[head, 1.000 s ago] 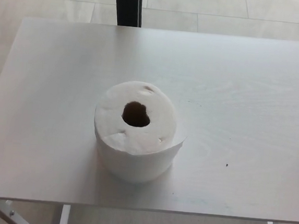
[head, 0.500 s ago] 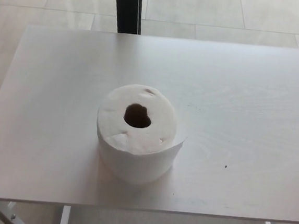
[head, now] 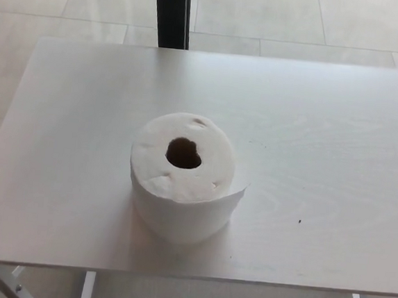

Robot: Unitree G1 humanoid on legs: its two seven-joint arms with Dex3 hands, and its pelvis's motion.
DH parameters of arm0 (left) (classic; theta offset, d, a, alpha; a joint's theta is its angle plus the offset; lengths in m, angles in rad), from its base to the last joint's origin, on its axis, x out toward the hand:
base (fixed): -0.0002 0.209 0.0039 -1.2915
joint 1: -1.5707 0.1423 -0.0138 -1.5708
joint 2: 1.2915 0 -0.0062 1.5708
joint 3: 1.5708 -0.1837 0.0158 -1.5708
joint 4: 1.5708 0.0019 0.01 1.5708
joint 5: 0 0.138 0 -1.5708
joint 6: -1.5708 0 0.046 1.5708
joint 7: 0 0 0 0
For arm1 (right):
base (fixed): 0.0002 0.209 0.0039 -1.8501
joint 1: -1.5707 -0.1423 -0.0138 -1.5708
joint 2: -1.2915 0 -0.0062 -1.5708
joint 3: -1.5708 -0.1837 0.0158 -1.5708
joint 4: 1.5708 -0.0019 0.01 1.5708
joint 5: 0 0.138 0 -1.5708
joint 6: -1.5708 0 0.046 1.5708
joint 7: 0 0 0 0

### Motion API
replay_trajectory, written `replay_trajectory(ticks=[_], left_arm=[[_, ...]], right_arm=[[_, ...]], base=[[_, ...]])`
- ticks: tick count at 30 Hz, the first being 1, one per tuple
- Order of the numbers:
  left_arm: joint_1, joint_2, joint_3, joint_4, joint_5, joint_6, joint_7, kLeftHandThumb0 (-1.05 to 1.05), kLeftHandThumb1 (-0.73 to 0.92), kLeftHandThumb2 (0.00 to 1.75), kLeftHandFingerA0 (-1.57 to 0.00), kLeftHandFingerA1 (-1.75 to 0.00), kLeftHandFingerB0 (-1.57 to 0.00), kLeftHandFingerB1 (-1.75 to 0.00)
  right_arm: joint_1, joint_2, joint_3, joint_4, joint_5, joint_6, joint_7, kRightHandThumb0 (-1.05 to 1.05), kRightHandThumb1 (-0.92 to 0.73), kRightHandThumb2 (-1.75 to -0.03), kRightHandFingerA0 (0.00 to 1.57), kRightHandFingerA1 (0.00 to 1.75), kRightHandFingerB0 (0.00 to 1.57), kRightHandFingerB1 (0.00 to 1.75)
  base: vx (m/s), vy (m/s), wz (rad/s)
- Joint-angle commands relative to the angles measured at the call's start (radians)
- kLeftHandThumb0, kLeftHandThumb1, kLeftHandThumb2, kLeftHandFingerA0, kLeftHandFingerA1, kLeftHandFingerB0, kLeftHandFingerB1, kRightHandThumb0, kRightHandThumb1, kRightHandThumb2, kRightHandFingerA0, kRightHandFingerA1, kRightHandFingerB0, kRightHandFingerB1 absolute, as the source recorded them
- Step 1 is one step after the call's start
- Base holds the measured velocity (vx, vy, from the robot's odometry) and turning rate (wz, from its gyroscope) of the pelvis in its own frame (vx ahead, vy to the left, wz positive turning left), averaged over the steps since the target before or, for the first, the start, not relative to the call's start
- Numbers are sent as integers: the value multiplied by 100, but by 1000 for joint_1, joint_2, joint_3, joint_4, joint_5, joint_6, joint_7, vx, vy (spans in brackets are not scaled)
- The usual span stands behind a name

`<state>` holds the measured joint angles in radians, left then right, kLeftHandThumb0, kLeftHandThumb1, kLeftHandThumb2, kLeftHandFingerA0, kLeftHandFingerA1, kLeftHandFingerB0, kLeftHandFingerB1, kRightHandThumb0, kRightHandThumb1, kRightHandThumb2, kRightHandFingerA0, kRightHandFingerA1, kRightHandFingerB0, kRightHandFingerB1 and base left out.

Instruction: A toilet paper roll is kept in the middle of the desk infront of the robot. The robot places its left hand on the top of the toilet paper roll to hold it still and uses its right hand to tear off a piece of toilet paper from it and hands the paper to a person

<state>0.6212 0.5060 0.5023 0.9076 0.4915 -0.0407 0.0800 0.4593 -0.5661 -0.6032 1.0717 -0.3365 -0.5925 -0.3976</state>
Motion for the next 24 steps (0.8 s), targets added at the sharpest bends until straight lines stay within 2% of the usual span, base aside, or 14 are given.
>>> replay_trajectory(ticks=[1, 2, 3, 5, 9, 10, 11, 12, 13, 14, 17, 19, 23, 24], left_arm=[[60, -60, 4, -15, -179, -156, -85, -63, 55, 75, -75, -91, -72, -80], [55, -63, -2, -10, -172, -141, -77, -63, 58, 70, -65, -92, -63, -79], [-23, -36, -6, 155, -159, -153, -49, -65, 57, 66, -74, -87, -72, -79], [-87, -15, -11, 266, -154, -137, -33, -58, 59, 60, -74, -81, -80, -74], [-173, 30, -15, 369, -154, -74, -18, -56, 59, 65, -69, -89, -79, -86], [-185, 44, -17, 372, -157, -61, -17, -105, 69, 95, -52, -160, -61, -159], [-178, 73, 47, 306, -241, -53, -87, -58, 53, 79, -52, -92, -56, -84], [-187, 76, 49, 303, -249, -53, -93, -93, 53, 98, -55, -132, -61, -119], [-179, 65, 86, 252, -296, -48, -117, -58, 54, 82, -51, -97, -59, -87], [-198, 54, 126, 240, -339, -19, -122, -56, 54, 82, -58, -105, -60, -90], [-216, 20, 142, 262, -366, -16, -176, -50, 50, 83, -54, -93, -61, -83], [-159, 34, 30, 259, -272, -67, -282, -58, 55, 61, -61, -77, -67, -67], [-156, 49, 7, 296, -268, -65, -289, -58, 57, 62, -79, -76, -70, -68], [-156, 54, 5, 303, -269, -61, -286, -61, 41, 93, -78, -82, -64, -74]], right_arm=[[-149, 93, -197, 163, 333, 1, -2, -76, -65, -108, 32, 79, 39, 76], [-142, 90, -180, 168, 308, 29, 7, -82, -68, -110, 16, 70, 27, 70], [-129, 102, -172, 139, 298, 55, -4, -77, -85, -65, 16, 95, 18, 85], [-120, 107, -170, 121, 292, 73, -2, -73, -84, -65, 29, 102, 22, 79], [-149, 85, -159, 132, 286, 166, 43, -74, -89, -66, 16, 98, 13, 76], [-168, 71, -154, 159, 281, 183, 48, -74, -77, -78, 24, 50, 28, 61], [-249, 57, -217, 170, 355, 204, 46, -77, -79, -65, 16, 90, 25, 114], [-258, 53, -226, 174, 366, 207, 47, -81, -82, -65, 20, 107, 26, 115], [-277, 46, -224, 160, 362, 236, 25, -73, -83, -64, 22, 97, 26, 106], [-293, 52, -250, 130, 396, 238, 42, -68, -81, -65, 39, 128, 28, 117], [-321, 15, -232, 142, 373, 343, 44, -73, -82, -64, 39, 116, 23, 109], [-306, 12, -210, 176, 363, 360, 137, -66, -75, -62, 25, 96, 18, 82], [-279, 0, -201, 191, 385, 420, 312, -68, -66, -62, 23, 81, 19, 58], [-273, 5, -201, 194, 388, 411, 324, -66, -64, -59, 30, 96, 20, 57]], base=[[0, 0, 0], [0, 0, 0], [0, 0, 0], [0, 0, 0], [0, 0, 0], [0, 0, 0], [0, 0, 0], [0, 0, 0], [0, 0, 0], [0, 0, 0], [0, 0, 0], [0, 0, 0], [0, 0, 0], [0, 0, 0]])
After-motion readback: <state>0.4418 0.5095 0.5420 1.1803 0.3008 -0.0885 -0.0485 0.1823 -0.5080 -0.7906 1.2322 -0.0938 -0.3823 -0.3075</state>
